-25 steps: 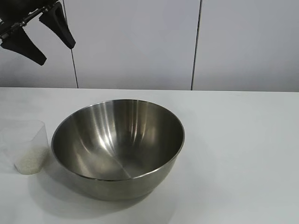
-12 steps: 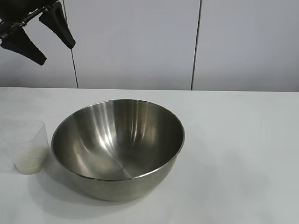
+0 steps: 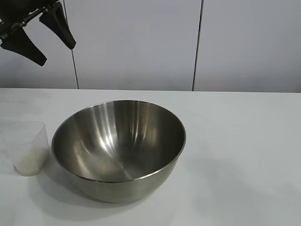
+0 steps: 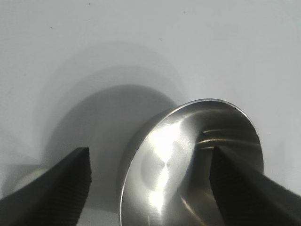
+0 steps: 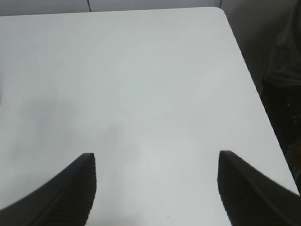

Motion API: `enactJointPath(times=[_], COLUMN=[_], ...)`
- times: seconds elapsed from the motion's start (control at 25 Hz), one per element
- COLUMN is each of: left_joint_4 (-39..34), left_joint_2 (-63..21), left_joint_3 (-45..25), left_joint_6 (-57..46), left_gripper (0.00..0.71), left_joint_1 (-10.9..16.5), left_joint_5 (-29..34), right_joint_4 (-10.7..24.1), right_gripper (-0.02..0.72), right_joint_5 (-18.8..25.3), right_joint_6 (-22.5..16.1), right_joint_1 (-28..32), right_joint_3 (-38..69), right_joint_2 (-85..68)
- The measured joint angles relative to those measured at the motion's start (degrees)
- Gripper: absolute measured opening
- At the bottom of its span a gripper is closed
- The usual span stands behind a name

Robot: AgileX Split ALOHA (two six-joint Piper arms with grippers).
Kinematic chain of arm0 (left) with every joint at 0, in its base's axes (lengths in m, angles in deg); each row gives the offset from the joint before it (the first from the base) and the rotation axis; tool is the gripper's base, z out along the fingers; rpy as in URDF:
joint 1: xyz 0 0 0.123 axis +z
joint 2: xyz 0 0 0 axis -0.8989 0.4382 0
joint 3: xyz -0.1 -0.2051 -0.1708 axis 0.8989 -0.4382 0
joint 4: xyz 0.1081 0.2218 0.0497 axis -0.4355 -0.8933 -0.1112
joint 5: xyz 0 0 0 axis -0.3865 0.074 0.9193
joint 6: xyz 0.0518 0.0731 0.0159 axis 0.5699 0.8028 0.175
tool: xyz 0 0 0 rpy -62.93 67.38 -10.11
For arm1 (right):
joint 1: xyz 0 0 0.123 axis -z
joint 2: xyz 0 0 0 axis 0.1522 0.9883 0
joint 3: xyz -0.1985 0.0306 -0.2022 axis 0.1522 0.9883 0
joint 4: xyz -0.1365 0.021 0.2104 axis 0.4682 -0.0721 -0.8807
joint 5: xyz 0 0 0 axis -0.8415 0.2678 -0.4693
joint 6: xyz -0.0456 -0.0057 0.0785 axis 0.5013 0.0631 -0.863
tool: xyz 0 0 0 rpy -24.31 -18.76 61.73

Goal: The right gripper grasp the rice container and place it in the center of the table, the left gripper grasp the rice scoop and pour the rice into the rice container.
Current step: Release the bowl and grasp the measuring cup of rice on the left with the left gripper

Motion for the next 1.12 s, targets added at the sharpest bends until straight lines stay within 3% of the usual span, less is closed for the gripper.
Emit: enactJointPath(times=[1.12], left_joint_4=[0.00], left_joint_2=[0.00], left_joint_3=[0.00], left_joint_6=[0.00], left_gripper=[0.517], left_joint_1=[0.00], left_joint_5=[-0.90], right_joint_4=[-0.32], right_gripper=[0.495], right_joint_5=[-0.02], right_joint_6=[-0.11], right_joint_1=[-0.06], right_joint_3=[0.04], right_joint_2=[-0.07])
